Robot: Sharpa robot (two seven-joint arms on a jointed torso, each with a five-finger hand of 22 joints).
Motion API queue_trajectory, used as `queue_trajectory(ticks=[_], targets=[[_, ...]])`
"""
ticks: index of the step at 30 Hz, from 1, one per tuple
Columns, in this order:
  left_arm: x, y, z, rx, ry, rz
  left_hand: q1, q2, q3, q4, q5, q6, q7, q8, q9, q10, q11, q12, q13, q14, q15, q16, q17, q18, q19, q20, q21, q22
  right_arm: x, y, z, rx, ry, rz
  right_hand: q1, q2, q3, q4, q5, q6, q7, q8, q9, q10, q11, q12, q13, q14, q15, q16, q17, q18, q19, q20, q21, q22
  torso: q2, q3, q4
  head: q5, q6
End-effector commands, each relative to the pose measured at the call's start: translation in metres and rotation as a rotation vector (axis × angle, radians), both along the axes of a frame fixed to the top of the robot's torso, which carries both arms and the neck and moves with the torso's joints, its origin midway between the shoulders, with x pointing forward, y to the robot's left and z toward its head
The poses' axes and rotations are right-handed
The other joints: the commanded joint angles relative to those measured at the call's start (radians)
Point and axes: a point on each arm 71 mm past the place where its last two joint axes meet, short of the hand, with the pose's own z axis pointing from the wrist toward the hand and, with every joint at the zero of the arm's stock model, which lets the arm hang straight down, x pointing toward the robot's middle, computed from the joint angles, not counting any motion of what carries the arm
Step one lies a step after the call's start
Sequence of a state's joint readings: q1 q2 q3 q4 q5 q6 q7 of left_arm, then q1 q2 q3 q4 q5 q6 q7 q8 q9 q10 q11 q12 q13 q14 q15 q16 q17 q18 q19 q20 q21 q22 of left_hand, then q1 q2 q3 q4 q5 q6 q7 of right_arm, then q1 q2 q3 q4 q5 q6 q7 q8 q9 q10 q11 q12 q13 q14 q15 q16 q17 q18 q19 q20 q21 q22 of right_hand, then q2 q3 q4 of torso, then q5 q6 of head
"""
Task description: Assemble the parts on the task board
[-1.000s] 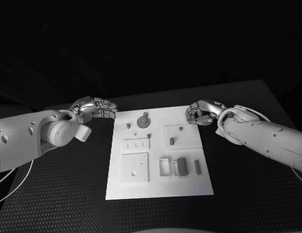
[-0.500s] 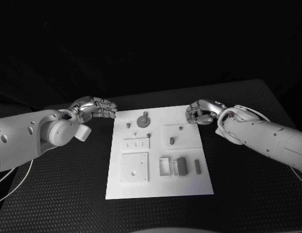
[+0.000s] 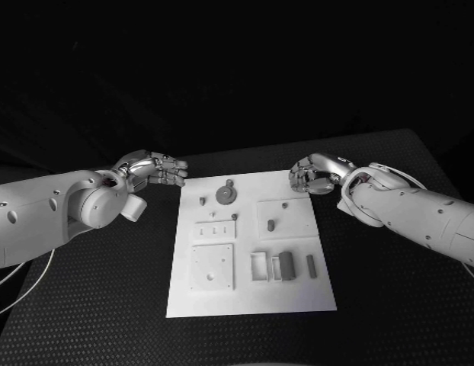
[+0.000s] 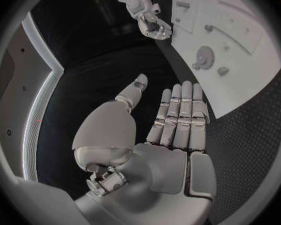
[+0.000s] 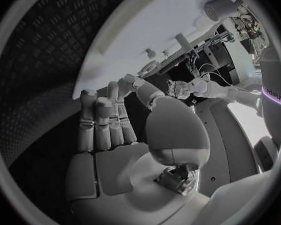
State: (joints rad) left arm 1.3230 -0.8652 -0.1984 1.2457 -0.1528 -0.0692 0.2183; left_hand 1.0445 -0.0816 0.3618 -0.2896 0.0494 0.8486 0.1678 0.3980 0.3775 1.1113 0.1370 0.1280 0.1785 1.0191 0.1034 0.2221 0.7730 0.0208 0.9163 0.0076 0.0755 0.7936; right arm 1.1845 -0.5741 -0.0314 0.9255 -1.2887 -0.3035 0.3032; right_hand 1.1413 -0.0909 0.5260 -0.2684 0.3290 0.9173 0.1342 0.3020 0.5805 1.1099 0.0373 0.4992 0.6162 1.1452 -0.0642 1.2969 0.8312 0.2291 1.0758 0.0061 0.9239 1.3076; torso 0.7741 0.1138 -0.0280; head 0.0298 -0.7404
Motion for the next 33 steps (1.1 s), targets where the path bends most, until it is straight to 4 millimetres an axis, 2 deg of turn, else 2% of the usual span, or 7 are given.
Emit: queue_trajectory(ticks=[1, 9, 14, 20, 25, 30, 33], targets=[[0.003, -0.007, 0.003, 0.080, -0.012, -0.010, -0.008, 0.010, -0.006, 0.000, 0.004, 0.021, -0.005, 0.006, 0.003, 0.022, -0.008, 0.011, 0.006, 0.022, -0.006, 0.013, 0.009, 0.004, 0.020, -0.007, 0.011, 0.006, 0.000, 0.004, 0.008, -0.006, -0.011, 0.005, 0.003, 0.008, -0.001, -0.006, 0.006, 0.013, 0.006, 0.003, 0.003, 0.008, -0.001, -0.006, -0.001, -0.003, -0.008, 0.004, -0.002, 0.033, 0.004, -0.004, 0.005, 0.020, -0.008, -0.0011, -0.0054, 0.001, 0.008], [0.006, -0.036, 0.012, 0.269, 0.016, -0.052, -0.093, 0.035, -0.022, 0.004, 0.002, 0.085, -0.031, 0.017, 0.008, 0.104, -0.048, 0.053, 0.043, 0.094, -0.044, 0.061, 0.061, 0.011, 0.096, -0.042, 0.044, 0.031, -0.004, 0.035, 0.043, -0.001, -0.018, 0.077, 0.002, 0.007, -0.001, -0.006, 0.006, 0.013, 0.006, 0.003, 0.004, 0.008, -0.001, -0.007, -0.001, -0.003, -0.008, 0.004, -0.002, 0.033, 0.005, -0.005, 0.005, 0.019, -0.040, -0.0069, -0.0257, 0.013, 0.020], [0.004, -0.066, 0.014, 0.342, 0.023, -0.100, -0.072, 0.018, -0.007, 0.001, 0.002, 0.100, -0.035, 0.011, 0.009, 0.116, -0.057, 0.067, 0.074, 0.112, -0.058, 0.082, 0.103, 0.007, 0.118, -0.057, 0.056, 0.049, -0.011, 0.058, 0.050, -0.007, -0.014, 0.112, -0.006, 0.003, -0.004, -0.004, 0.006, 0.014, 0.006, 0.003, 0.006, 0.010, -0.001, -0.010, -0.002, -0.003, -0.008, 0.003, -0.002, 0.033, 0.005, -0.004, 0.006, 0.019, -0.054, -0.0121, -0.0348, 0.025, 0.025], [0.001, -0.097, 0.017, 0.340, -0.009, -0.123, -0.105, -0.020, -0.026, 0.004, 0.002, 0.105, -0.036, 0.002, 0.011, 0.111, -0.060, 0.076, 0.108, 0.113, -0.065, 0.095, 0.144, 0.002, 0.123, -0.067, 0.061, 0.065, -0.017, 0.083, 0.050, -0.028, -0.003, 0.142, -0.011, 0.002, -0.005, -0.002, 0.006, 0.015, 0.006, 0.003, 0.007, 0.012, -0.002, -0.011, -0.002, -0.002, -0.008, 0.003, -0.003, 0.033, 0.007, -0.005, 0.006, 0.018, -0.071, -0.0204, -0.0369, 0.040, 0.024], [-0.007, -0.117, 0.016, 0.234, 0.037, -0.113, -0.131, -0.033, -0.039, 0.003, 0.001, 0.066, -0.018, -0.028, 0.000, 0.055, -0.037, 0.050, 0.115, 0.108, -0.065, 0.092, 0.162, 0.000, 0.119, -0.068, 0.058, 0.072, -0.018, 0.095, 0.049, -0.047, 0.006, 0.148, -0.011, 0.002, -0.005, -0.002, 0.006, 0.015, 0.005, 0.003, 0.008, 0.014, -0.002, -0.012, -0.003, 0.000, -0.009, 0.003, -0.004, 0.033, 0.009, -0.006, 0.006, 0.018, -0.074, -0.0247, -0.0373, 0.049, 0.018], [-0.011, -0.124, 0.017, 0.166, 0.055, -0.092, -0.127, -0.034, -0.042, 0.001, 0.000, 0.047, -0.008, -0.041, -0.005, 0.033, -0.028, 0.042, 0.121, 0.105, -0.065, 0.090, 0.171, 0.000, 0.118, -0.068, 0.056, 0.076, -0.019, 0.101, 0.047, -0.067, 0.016, 0.152, -0.010, 0.001, -0.004, -0.006, 0.006, 0.016, 0.005, 0.003, 0.010, 0.016, -0.003, -0.013, -0.003, 0.005, -0.010, 0.005, -0.004, 0.033, 0.014, -0.009, 0.007, 0.017, -0.073, -0.0258, -0.0372, 0.051, 0.021], [-0.013, -0.128, 0.017, 0.150, 0.064, -0.098, -0.127, -0.033, -0.042, 0.001, 0.000, 0.047, -0.007, -0.041, -0.005, 0.032, -0.027, 0.042, 0.123, 0.105, -0.064, 0.090, 0.173, 0.000, 0.118, -0.068, 0.056, 0.076, -0.021, 0.104, 0.047, -0.071, 0.017, 0.160, -0.010, 0.001, -0.004, -0.007, 0.006, 0.016, 0.005, 0.003, 0.011, 0.017, -0.003, -0.014, -0.003, 0.005, -0.010, 0.005, -0.004, 0.033, 0.015, -0.009, 0.007, 0.017, -0.071, -0.0242, -0.0371, 0.051, 0.021]])
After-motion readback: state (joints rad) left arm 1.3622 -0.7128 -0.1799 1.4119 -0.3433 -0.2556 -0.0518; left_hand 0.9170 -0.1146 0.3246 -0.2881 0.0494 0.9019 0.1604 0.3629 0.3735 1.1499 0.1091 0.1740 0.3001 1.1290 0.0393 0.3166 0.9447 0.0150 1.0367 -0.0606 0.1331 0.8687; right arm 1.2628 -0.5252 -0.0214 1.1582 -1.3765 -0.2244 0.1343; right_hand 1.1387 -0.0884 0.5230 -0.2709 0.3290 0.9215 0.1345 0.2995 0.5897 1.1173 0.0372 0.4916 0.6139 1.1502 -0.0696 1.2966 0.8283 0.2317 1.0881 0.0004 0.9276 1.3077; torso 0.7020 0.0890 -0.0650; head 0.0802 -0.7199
